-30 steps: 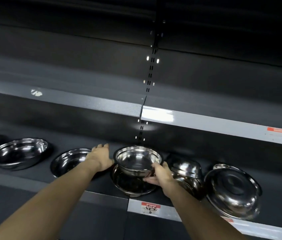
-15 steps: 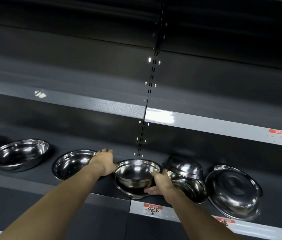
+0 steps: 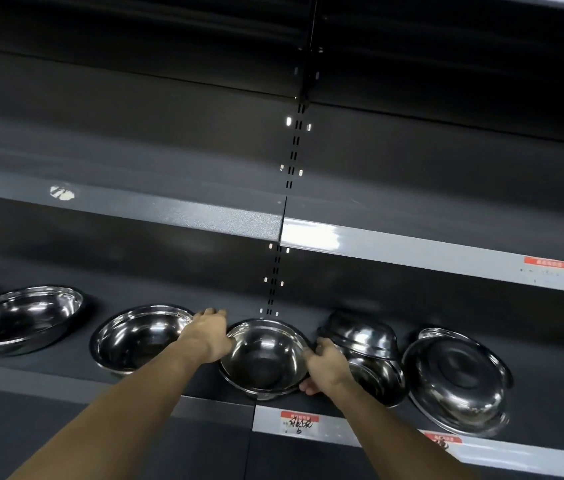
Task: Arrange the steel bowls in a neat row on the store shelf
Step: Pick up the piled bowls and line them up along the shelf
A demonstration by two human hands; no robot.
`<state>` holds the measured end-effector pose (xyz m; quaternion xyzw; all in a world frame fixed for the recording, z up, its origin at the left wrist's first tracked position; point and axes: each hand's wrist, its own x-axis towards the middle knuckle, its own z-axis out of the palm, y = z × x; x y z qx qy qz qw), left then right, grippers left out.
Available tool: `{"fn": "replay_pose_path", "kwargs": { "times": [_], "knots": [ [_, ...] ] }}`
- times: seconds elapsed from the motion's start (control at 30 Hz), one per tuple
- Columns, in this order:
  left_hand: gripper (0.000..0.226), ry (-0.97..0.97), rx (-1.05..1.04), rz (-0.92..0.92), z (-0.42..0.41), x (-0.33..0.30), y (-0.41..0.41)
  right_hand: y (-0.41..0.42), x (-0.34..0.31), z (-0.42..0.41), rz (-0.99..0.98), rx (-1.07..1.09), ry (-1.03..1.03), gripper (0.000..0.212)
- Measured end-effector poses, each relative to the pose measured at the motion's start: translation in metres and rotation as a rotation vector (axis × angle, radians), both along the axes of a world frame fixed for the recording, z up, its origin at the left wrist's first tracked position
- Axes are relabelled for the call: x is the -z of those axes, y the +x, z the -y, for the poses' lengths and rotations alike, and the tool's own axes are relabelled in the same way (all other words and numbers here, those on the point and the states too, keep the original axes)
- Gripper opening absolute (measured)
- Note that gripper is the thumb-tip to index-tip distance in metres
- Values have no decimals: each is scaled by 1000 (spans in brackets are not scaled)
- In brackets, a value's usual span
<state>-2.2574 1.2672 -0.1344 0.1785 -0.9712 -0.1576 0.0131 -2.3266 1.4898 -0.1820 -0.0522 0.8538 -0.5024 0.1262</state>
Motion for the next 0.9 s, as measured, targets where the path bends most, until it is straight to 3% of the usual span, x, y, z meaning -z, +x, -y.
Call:
{"fn": "replay_pose_path", "kwargs": {
  "times": [0.23,0.47,0.77,0.9],
  "knots": [
    [69,0,68,23,-27,5,-24,-15,0,-31,-130,184,-71,35],
    [60,53,179,16,-76,11,-61,-39,-8,-88,-274,416,-8,30],
    [57,149,280,-39,-145,26,-116,-84,1,-139,-164,425,3,38],
    [59,242,291,-78,-166,33,-138,-100,2,-142,-16,354,-123,38]
  ]
}}
